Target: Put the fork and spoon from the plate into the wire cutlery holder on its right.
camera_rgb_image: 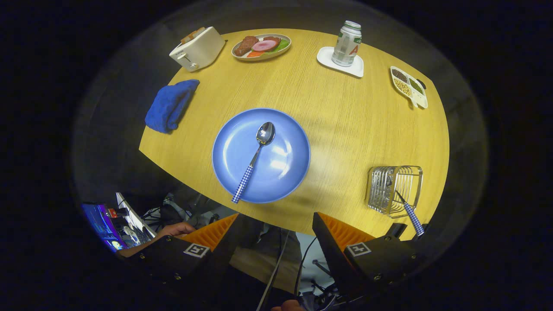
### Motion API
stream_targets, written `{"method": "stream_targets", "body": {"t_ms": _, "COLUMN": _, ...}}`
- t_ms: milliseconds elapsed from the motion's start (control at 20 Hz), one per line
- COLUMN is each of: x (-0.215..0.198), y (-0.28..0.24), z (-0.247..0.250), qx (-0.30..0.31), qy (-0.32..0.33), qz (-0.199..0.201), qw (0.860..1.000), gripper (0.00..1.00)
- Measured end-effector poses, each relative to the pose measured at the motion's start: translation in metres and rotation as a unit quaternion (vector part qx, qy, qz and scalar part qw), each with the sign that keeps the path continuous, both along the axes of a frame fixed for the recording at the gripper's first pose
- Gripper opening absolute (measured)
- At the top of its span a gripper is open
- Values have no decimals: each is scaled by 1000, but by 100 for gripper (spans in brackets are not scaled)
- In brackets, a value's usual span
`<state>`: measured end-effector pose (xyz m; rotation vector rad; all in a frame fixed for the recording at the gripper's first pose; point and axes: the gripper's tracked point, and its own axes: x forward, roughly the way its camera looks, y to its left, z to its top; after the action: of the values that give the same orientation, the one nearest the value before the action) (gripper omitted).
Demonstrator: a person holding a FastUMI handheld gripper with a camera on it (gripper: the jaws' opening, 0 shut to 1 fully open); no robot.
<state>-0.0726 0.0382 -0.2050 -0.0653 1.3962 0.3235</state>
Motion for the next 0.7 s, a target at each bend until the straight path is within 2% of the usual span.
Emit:
{"method": "stream_targets", "body": {"t_ms": 350, "x": 10, "y": 45, "z": -29, "qx": 13, "qy": 26, "qz": -28, "qw": 999, "gripper": 99}}
{"method": "stream_targets", "body": {"t_ms": 700, "x": 18, "y": 67, "z": -56, "qx": 19, "qy": 55, "qz": -59, "qw": 997, "gripper": 99}}
